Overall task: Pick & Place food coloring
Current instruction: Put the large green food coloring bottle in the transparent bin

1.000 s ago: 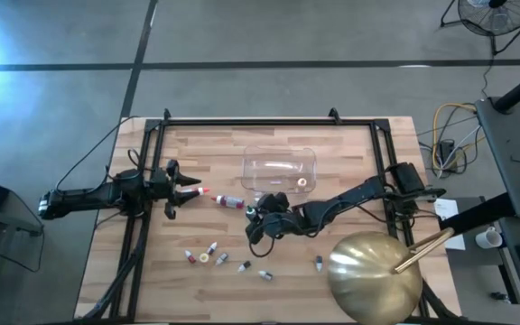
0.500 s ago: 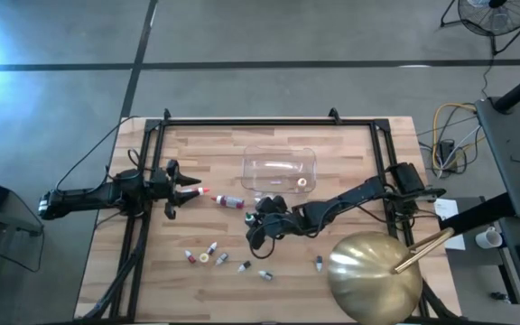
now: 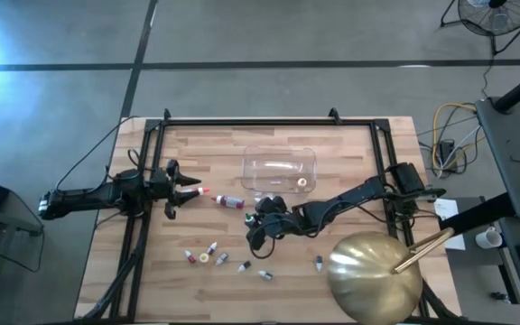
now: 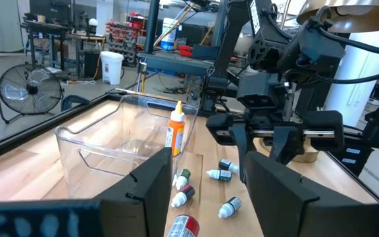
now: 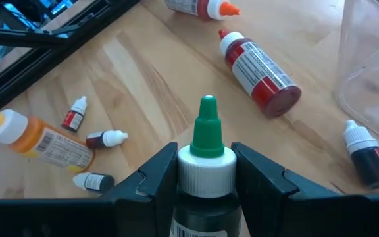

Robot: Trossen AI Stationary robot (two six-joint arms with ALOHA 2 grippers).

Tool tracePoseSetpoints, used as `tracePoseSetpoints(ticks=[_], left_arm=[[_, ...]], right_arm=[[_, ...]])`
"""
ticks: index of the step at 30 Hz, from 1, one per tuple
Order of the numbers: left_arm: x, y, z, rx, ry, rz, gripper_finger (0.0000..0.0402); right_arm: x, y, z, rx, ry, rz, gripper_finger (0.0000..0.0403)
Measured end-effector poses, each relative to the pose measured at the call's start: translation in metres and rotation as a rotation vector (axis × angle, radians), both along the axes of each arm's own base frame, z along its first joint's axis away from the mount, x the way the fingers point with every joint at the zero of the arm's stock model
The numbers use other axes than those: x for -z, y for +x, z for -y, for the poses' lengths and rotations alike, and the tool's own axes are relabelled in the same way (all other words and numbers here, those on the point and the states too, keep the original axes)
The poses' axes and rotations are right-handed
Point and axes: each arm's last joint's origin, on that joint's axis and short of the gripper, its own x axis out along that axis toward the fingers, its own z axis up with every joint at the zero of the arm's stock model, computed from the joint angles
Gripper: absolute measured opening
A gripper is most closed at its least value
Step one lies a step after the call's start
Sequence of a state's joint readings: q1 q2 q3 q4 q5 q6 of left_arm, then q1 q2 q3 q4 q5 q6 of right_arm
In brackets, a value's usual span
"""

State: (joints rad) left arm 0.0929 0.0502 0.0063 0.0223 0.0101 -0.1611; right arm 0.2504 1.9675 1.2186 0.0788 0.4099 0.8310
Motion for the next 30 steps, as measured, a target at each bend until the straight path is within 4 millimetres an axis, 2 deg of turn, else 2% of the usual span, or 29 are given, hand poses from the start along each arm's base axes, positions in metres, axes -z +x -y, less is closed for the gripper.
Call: tracePoseSetpoints(ticks=[30], left_arm=[[0.0,0.0,0.0,0.0,0.0,0.0,0.0163]], right_arm=[[0.0021,-0.0017,0.0003,-0.007,0.008,-0.03,0.0128]])
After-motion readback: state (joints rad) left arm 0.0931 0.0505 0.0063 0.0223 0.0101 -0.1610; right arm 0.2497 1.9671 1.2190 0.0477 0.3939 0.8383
